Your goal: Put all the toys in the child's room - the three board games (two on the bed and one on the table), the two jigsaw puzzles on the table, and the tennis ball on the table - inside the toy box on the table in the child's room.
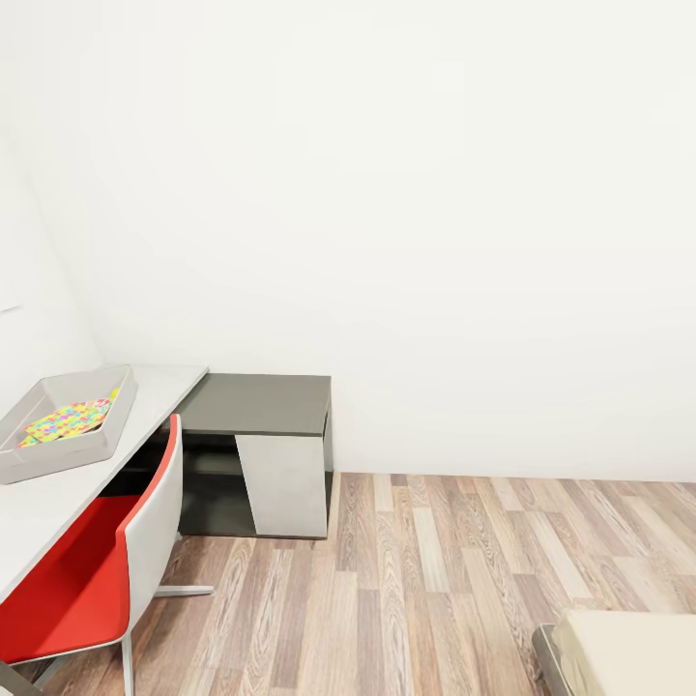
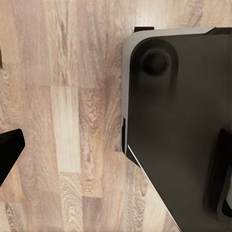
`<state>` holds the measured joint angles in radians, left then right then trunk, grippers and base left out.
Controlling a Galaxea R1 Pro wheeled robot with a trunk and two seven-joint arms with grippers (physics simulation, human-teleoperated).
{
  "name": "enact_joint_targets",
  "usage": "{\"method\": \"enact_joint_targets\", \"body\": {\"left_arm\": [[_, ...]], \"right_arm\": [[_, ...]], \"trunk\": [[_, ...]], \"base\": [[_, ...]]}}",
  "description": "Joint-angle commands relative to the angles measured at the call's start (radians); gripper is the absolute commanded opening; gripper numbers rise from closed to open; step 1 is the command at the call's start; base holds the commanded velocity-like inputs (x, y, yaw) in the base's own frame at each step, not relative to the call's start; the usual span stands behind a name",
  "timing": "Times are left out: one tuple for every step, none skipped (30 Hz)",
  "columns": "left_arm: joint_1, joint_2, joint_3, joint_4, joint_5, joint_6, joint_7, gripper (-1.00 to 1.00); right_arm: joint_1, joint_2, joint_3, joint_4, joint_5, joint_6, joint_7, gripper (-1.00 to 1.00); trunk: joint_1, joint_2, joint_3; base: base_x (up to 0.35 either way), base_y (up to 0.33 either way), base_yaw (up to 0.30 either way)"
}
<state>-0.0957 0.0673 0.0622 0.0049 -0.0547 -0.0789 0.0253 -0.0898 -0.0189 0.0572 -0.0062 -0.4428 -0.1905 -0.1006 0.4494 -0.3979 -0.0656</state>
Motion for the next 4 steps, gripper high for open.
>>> {"method": "enact_joint_targets", "body": {"left_arm": [[-0.001,0.0,0.006,0.001,-0.006,-0.004,0.002,1.0],[-0.001,0.0,0.006,0.001,-0.006,-0.004,0.002,1.0],[-0.001,0.0,0.006,0.001,-0.006,-0.004,0.002,1.0],[-0.001,0.0,0.006,0.001,-0.006,-0.004,0.002,1.0]], "right_arm": [[-0.001,0.0,0.006,0.0,-0.007,-0.002,-0.002,1.0],[-0.001,0.0,0.006,0.0,-0.007,-0.002,-0.002,1.0],[-0.001,0.0,0.006,0.0,-0.007,-0.002,-0.002,1.0],[-0.001,0.0,0.006,0.0,-0.007,-0.002,-0.002,1.0]], "trunk": [[0.001,-0.002,-0.002],[0.001,-0.002,-0.002],[0.001,-0.002,-0.002],[0.001,-0.002,-0.002]], "base": [[0.0,0.0,0.0],[0.0,0.0,0.0],[0.0,0.0,0.0],[0.0,0.0,0.0]]}}
